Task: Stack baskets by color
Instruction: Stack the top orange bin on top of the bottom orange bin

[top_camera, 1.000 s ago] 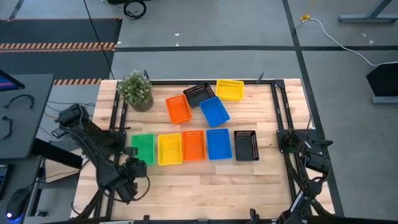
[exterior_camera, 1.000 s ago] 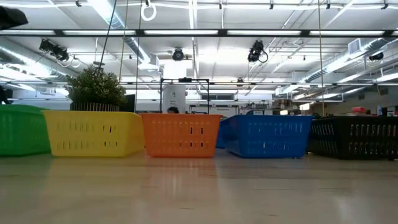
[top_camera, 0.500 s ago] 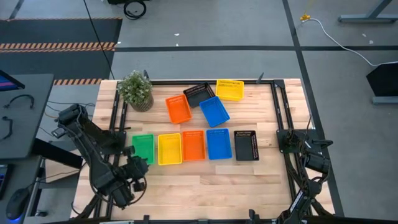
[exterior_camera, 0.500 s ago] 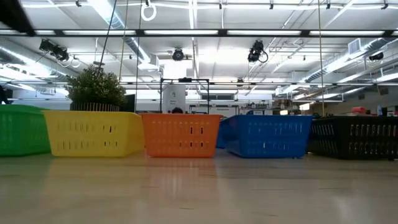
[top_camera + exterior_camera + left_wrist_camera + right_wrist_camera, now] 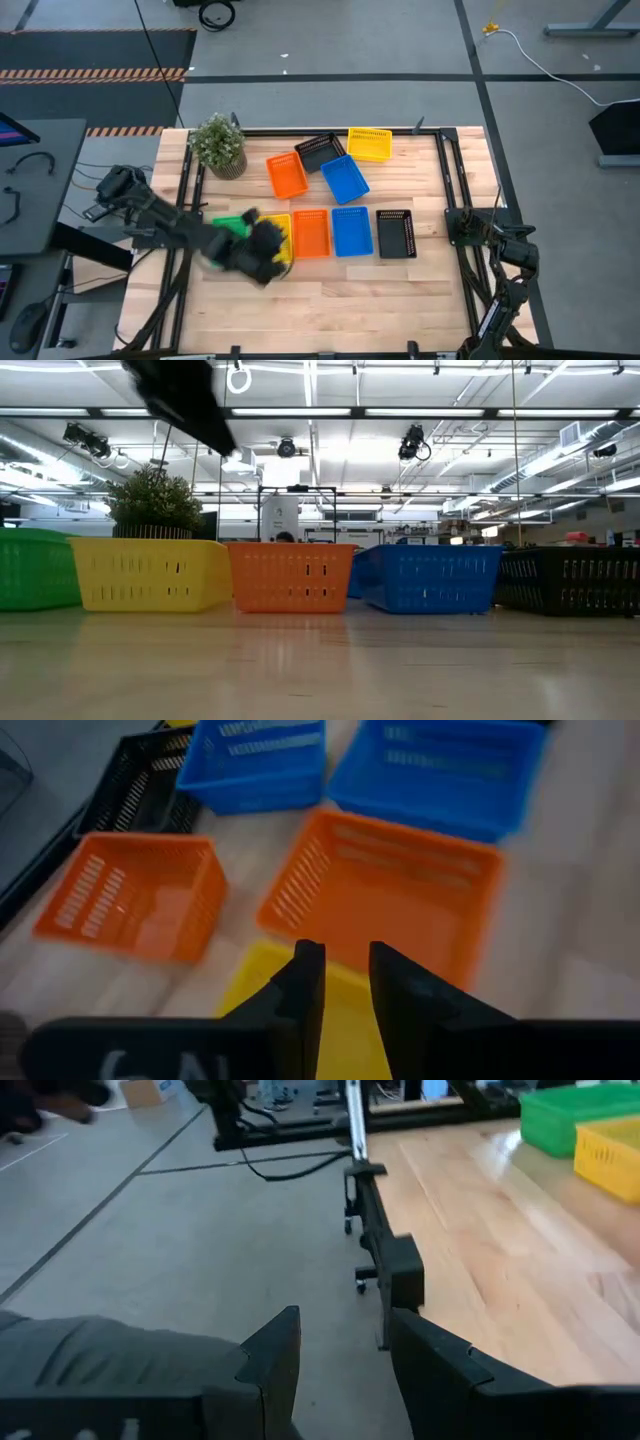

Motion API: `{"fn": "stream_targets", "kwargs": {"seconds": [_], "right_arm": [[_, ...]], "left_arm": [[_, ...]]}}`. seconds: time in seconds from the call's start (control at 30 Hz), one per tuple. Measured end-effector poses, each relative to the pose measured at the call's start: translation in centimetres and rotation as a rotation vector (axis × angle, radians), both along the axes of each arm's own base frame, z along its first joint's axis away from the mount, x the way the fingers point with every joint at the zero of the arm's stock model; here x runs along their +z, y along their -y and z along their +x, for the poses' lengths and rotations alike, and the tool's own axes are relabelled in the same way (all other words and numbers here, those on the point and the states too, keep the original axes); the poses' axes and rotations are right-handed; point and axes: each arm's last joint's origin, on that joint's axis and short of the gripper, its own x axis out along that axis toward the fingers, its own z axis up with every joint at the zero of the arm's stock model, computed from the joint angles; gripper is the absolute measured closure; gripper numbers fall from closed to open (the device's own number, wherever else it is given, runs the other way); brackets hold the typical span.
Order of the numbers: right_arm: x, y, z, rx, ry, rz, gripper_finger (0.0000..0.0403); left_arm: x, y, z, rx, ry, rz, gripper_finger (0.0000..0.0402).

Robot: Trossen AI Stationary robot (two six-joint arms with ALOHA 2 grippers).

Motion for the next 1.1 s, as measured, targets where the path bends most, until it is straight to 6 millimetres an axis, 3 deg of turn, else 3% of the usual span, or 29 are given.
{"fn": "stream_targets", "kwargs": {"seconds": [0.13, 0.27, 0.43, 0.73, 1.1], "right_arm": [[0.7, -0.1, -0.5, -0.004, 0.033, -0.038, 0.0244], [0.7, -0.1, -0.7, -0.010, 0.039, -0.039, 0.0244], [0.6, -0.1, -0.7, -0.017, 0.039, -0.022, 0.0244], [0.7, -0.1, -0.6, -0.032, 0.049, 0.001, 0.0244], [0.7, -0.1, -0.6, -0.035, 0.048, 0.009, 0.0244]], "left_arm": [[0.1, -5.3, 2.1, 0.109, -0.031, -0.002, 0.0286], [0.0, -10.0, 2.9, 0.179, -0.081, -0.029, 0.0246], [-0.8, -13.8, 4.0, 0.142, -0.124, -0.102, 0.0199], [-4.6, -17.0, 5.7, 0.077, -0.257, -0.158, 0.0202], [-6.8, -17.7, 6.4, 0.064, -0.331, -0.148, 0.0230]]}}
